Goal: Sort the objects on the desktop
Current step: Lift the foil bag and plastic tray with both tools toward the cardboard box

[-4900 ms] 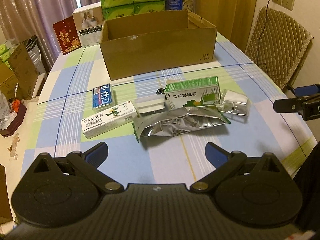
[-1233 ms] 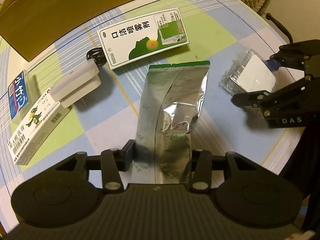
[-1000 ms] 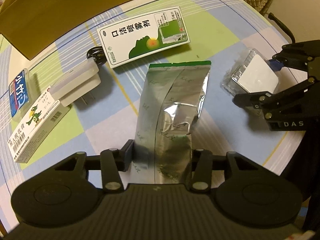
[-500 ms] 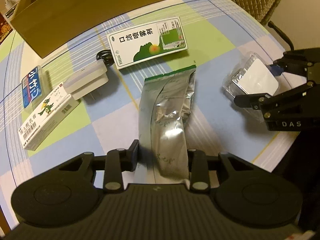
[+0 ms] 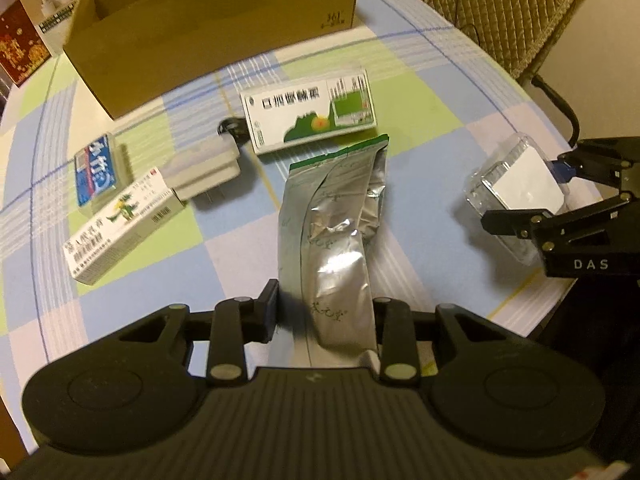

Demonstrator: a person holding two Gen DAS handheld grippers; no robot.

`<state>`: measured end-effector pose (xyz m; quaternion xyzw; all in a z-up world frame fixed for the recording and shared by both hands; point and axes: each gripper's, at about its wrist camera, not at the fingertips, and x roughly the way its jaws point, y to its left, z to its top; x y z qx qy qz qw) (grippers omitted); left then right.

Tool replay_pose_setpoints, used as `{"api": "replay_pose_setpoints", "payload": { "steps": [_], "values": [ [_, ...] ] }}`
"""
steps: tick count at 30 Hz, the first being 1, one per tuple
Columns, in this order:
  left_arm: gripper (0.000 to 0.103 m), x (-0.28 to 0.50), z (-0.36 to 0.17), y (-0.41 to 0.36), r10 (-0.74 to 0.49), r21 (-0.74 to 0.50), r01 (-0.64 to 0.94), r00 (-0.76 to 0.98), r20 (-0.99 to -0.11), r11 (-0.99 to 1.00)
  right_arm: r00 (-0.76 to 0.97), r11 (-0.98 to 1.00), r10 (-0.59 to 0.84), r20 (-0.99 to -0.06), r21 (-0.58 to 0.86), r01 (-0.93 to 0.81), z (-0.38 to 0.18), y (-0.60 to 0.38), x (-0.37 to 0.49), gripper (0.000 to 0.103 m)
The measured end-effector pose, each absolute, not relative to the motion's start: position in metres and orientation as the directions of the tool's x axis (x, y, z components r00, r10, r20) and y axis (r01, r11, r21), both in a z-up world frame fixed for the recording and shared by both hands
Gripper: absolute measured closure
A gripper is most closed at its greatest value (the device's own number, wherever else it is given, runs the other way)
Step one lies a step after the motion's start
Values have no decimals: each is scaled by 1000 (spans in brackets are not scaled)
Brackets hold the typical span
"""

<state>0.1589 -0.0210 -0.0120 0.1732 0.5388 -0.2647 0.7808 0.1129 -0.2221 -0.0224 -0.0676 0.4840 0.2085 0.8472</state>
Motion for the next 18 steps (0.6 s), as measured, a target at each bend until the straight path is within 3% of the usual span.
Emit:
{"api": "replay_pose_setpoints", "payload": {
  "steps": [18],
  "values": [
    [74, 197, 77, -15, -270, -13, 546, 394, -878, 838, 547, 887, 326, -771, 49, -460, 68, -201, 145, 47]
  ]
}}
